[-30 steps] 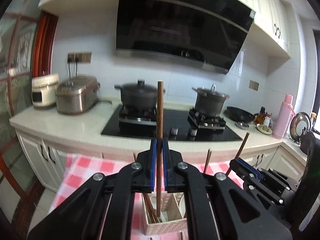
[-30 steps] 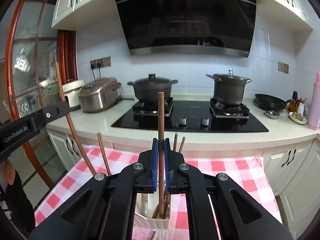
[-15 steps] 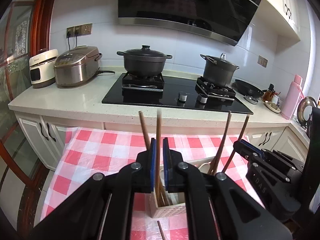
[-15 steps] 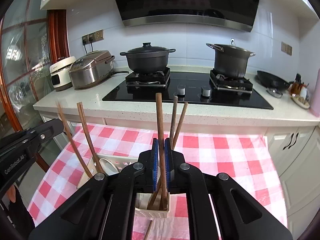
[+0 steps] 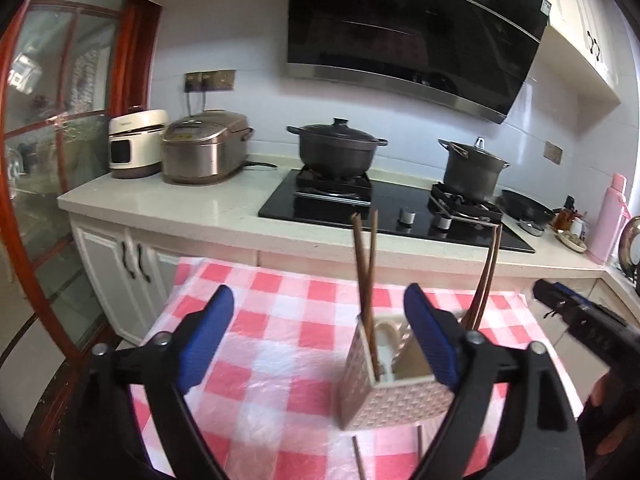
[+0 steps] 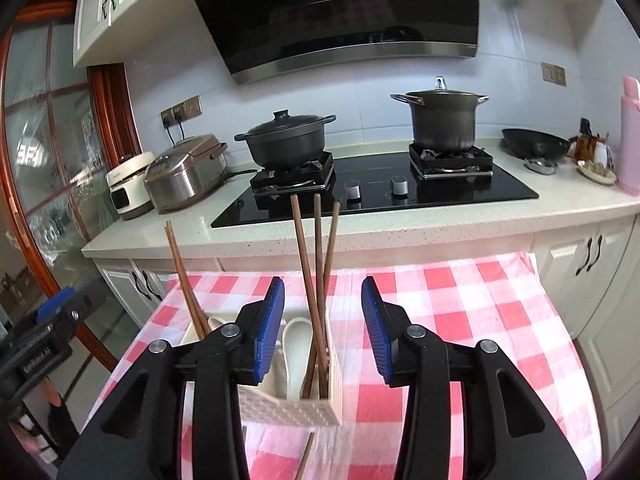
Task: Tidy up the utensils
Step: 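Move both tools down to the last brown chopsticks on the cloth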
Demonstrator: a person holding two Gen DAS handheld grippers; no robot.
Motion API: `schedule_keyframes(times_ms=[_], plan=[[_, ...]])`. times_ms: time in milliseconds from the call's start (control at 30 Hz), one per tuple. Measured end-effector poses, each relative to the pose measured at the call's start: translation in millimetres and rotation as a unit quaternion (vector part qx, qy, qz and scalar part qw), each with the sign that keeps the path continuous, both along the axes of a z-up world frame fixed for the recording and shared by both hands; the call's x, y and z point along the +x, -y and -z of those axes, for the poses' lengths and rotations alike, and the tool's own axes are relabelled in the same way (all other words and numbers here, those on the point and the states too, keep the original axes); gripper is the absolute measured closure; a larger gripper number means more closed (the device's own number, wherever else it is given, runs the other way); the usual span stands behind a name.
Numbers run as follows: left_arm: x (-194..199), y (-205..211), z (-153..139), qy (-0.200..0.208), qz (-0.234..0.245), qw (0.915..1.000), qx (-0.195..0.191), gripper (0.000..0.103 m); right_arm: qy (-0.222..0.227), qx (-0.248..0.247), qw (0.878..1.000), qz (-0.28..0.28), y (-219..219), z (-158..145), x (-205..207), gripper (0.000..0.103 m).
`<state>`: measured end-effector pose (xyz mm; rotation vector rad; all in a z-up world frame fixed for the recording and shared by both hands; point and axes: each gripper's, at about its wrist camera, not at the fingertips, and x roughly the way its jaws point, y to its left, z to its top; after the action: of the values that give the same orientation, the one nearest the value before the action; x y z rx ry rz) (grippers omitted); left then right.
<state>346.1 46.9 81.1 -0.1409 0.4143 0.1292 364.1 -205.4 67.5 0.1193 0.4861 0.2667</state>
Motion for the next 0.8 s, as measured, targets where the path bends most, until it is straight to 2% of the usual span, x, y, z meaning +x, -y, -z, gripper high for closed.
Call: schedule_keyframes(times_ms=[67, 133, 267, 433, 800], plan=[[-13, 1, 10, -0.002, -0.001, 1.0, 0.007, 0.014, 0.007, -0.004, 1.0, -0.001, 2, 4, -13, 0.063], [-26, 2, 19, 0.0, -0.003, 0.9998, 0.018, 0.01, 0.01, -0.005, 1.0, 0.002, 4, 10, -24, 0.057], [-53, 1, 35, 0.012, -0.021, 0.9989, 0.04, 0.006, 0.014, -0.006, 1.0, 0.006, 7, 26, -43, 0.055], [-79, -8, 53, 0.014, -0.035, 0.9988, 0.03, 0.005, 0.015, -0.007, 1.0, 0.012, 9, 48, -66, 0.048], [-107, -14, 86, -0.011, -0.04, 0.9988, 0.025, 0.005, 0.0, 0.001, 1.0, 0.012, 7, 84, -92, 0.046]])
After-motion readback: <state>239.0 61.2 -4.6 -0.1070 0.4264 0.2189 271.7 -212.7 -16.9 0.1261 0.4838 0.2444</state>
